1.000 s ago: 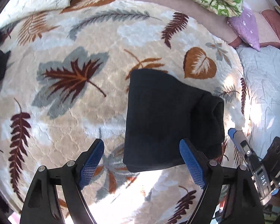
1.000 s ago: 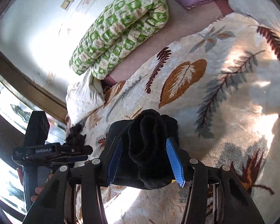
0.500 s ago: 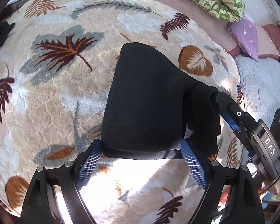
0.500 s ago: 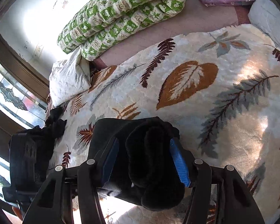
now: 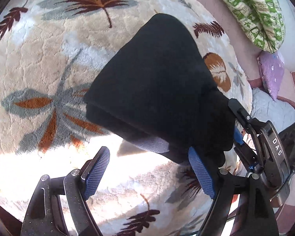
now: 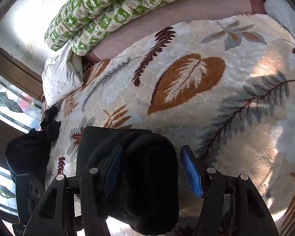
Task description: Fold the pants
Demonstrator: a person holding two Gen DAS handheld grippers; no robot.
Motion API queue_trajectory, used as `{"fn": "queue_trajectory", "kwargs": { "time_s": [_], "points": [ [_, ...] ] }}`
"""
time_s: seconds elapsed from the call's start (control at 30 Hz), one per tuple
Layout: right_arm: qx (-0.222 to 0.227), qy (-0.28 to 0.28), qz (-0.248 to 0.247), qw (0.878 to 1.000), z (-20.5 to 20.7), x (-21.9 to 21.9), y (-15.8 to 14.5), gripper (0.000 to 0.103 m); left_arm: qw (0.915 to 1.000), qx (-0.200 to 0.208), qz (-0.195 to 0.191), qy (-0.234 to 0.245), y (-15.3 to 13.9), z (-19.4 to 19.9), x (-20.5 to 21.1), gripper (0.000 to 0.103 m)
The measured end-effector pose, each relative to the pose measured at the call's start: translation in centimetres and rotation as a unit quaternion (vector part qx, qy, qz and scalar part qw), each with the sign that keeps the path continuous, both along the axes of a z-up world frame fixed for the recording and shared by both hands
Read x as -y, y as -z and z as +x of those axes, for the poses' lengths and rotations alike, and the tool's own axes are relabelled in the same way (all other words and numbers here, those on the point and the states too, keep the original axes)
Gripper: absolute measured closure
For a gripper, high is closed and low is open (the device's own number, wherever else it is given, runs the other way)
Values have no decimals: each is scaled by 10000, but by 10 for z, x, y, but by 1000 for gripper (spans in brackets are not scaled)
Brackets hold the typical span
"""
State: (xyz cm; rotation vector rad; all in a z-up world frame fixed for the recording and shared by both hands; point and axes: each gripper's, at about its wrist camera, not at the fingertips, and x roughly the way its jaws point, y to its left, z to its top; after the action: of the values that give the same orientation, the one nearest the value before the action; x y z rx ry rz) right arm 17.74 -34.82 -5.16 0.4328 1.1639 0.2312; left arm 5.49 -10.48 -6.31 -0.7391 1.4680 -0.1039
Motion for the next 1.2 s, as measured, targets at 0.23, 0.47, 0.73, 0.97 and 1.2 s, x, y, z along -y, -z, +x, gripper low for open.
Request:
{"fn": "queue_trajectory", "kwargs": {
  "time_s": [0.23,0.47,0.73,0.97,1.2],
  "points": [
    [-118,2,88,9999,-2,7,7,39,9996,-136,147,-217,10,27,6,35],
    [-56,-348,608,9975,4,8,6,81,9995,-115,269,-117,1,36,14,75],
    [127,-252,314,9991,3,17,34,81,9986,56,524,62,13,35,28,68],
    [0,105,759,9971,-9,36,26,61,9982,121,313,488,-6,25,22,66],
    [72,-207,682,9974,-39,24,-1,52,9958,668,464,413,-54,22,-29,40]
  ]
}}
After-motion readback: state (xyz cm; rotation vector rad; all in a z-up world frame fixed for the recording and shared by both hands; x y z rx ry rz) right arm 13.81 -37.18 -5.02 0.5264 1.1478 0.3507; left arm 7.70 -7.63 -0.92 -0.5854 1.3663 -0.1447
